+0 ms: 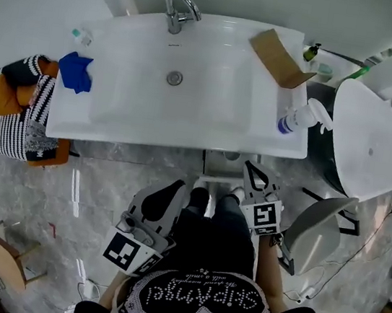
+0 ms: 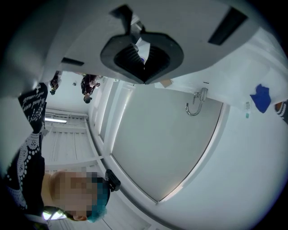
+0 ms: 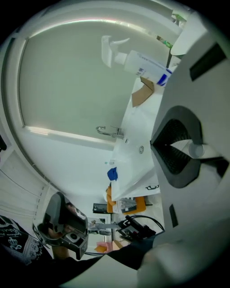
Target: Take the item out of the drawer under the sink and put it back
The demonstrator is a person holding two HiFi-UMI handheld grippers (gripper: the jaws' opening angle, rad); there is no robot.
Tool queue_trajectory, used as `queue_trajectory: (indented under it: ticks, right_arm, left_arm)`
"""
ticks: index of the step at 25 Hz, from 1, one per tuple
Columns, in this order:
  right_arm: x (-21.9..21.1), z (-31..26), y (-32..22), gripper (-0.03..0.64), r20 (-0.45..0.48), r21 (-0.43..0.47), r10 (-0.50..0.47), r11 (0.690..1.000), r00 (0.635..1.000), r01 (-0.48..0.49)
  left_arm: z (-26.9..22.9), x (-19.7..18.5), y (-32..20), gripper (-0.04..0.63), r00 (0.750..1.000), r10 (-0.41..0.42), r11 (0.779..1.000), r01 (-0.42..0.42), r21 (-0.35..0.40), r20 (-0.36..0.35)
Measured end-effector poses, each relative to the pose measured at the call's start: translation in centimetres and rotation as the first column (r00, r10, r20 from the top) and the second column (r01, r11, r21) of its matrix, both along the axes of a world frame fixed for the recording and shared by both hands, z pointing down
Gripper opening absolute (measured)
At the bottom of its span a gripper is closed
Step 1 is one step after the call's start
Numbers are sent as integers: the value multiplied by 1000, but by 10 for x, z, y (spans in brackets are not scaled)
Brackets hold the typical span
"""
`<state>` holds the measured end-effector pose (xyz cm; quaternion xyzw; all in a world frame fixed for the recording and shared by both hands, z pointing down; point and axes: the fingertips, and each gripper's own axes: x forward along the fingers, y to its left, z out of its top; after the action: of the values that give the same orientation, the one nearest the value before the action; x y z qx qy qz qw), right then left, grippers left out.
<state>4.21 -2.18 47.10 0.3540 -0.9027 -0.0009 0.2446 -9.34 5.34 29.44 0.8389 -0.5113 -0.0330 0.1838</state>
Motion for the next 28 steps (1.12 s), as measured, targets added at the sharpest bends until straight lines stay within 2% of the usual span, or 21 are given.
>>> queue_trajectory:
  ticks: [8,15,21,28]
  right_arm:
    - [9,-46,-13,17,129,53,62,996,990,-69]
    - [20,-80,-13,17,246,75,94,990,965,-116]
    - [21,-119,-10,17,318,123,92,983,944,-137]
    - [23,-145,-8,17,360,156,85,976,929,-150]
  left_arm:
    - [-15,3,-12,5,1000,3,999,-3,34,5]
    - [-23,12,-22,5,1000,22,998,-22,65,8]
    - [-26,17,-29,5,999,39,996,-39,77,6]
    - [-26,23,-30,5,998,60,995,-60,83,4]
